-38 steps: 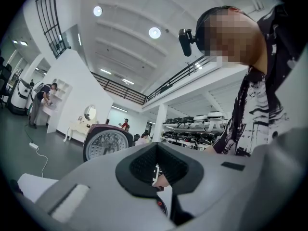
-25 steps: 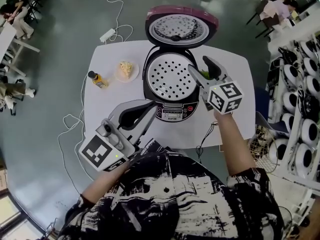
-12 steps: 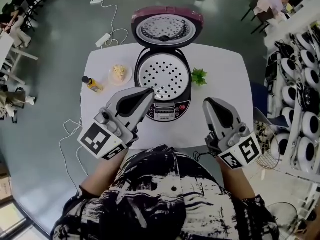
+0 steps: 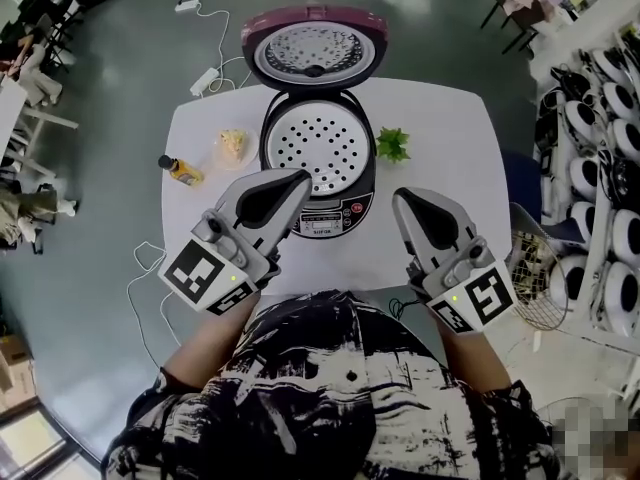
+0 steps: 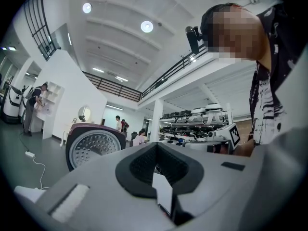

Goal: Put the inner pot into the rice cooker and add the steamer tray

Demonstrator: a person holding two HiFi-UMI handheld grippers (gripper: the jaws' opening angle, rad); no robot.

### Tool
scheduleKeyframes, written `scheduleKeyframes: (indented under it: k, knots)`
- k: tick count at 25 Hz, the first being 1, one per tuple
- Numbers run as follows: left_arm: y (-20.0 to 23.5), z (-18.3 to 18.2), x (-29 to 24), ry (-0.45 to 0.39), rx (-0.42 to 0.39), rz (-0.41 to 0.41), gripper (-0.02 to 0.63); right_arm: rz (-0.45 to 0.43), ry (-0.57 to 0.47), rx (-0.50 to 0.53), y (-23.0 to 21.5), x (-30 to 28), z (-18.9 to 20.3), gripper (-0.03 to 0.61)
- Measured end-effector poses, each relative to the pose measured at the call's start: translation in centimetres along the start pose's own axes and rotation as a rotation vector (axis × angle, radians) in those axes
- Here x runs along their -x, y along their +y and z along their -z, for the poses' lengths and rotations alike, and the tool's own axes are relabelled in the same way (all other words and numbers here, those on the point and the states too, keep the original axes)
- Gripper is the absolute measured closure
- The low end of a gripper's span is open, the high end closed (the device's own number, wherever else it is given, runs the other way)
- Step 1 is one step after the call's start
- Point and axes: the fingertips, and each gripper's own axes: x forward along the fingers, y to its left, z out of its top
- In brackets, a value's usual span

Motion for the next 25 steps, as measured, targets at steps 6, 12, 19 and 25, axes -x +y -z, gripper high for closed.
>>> scheduleKeyframes:
  k: [6,12,19,25]
  knots:
    - [-0.2,-0.1,0.3,-0.002,-0.012,-0.014,0.609,-0.010,-0.009,0.050,0.1,-0.4,-0.9,0.583]
    - [-0.1,-0.1,0.5,0.000,-0.009,-0.027,0.609,-0.010,0.003,0.060,-0.4,-0.7,-1.0,0.583]
    - [-0.3,0.2,0.2,0.000,0.000,-0.033,0.609,-0.004,0.023,0.053,-1.3,-0.6,-0.6,0.583]
    - [-0.6,0.3,-0.1,-0.004,0.000,-0.036,0.609,0.001,0.025,0.053,-1.8,-0.2,-0.5,0.583]
